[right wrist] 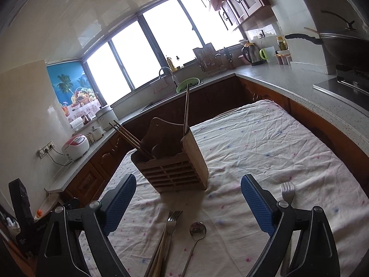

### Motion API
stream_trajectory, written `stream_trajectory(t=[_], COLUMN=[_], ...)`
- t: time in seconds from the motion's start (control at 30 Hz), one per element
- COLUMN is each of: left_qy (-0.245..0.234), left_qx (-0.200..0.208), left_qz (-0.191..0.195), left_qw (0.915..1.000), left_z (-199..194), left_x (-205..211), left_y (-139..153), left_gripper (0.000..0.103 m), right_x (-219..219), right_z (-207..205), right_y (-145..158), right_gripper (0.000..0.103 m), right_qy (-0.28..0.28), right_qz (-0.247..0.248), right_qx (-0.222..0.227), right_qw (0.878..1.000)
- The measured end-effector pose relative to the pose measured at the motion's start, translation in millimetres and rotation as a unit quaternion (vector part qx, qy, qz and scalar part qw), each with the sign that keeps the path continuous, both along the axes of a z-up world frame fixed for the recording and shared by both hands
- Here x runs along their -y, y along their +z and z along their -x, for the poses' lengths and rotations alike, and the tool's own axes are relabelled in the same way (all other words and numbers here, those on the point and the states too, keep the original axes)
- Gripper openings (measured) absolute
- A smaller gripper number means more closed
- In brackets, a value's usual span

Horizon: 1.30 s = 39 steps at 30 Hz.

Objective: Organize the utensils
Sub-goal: 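Withdraw both open tools from the holder back over the utensils, then close the left tool on a wooden chopstick while the right tool grasps the metal fork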

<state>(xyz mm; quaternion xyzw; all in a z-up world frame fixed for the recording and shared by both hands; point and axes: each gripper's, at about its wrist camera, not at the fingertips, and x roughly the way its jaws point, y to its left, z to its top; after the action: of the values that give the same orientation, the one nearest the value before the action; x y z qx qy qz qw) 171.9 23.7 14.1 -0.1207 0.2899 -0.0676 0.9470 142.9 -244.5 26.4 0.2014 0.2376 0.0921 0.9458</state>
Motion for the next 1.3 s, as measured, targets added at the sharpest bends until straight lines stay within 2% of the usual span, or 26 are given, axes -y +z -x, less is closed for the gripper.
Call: stream_trajectory(t=[0.27, 0.73, 0.9, 1.03, 1.13, 1.17, 1.2, 1.3], left_qy=[-0.025, -0.069, -0.093, -0.107, -0.111, -0.114, -0.112, -0.099], left_qx=[-0.028, -0.088, -0.117, -0.147, -0.168, -0.173, -0.165, -0.175], left_qz=[-0.013, -0.053, -0.080, -0.113, -0.142, -0.150, -0.147, -0.176], left_qw=[0.9992, 0.9924, 0.9856, 0.9767, 0.9690, 0.9668, 0.9689, 0.9635], left_z=[4, -24, -41, -55, -65, -67, -66, -69], left_x=[13, 51, 75, 97, 109, 111, 109, 102], left_y=[-15, -51, -73, -95, -112, -117, -115, -117], left_gripper=[0.092, 0.092, 0.092, 0.092, 0.086, 0.087, 0.087, 0.083], right_x=[-3, 3, 10, 13, 15, 16, 16, 17], right_z=[12, 6, -1, -8, -13, -16, -18, -23], right_y=[-14, -35, -41, -46, -50, -51, -52, -55], right_gripper=[0.094, 0.094, 0.094, 0.094, 0.094, 0.094, 0.094, 0.094], right_qy=[0.004, 0.002, -0.005, -0.008, -0.009, -0.010, -0.010, -0.009], right_qz=[0.005, -0.002, -0.009, -0.014, -0.017, -0.018, -0.019, -0.020], right_qx=[-0.015, -0.046, -0.057, -0.065, -0.072, -0.075, -0.077, -0.082], right_qw=[1.000, 0.999, 0.998, 0.998, 0.997, 0.997, 0.997, 0.996])
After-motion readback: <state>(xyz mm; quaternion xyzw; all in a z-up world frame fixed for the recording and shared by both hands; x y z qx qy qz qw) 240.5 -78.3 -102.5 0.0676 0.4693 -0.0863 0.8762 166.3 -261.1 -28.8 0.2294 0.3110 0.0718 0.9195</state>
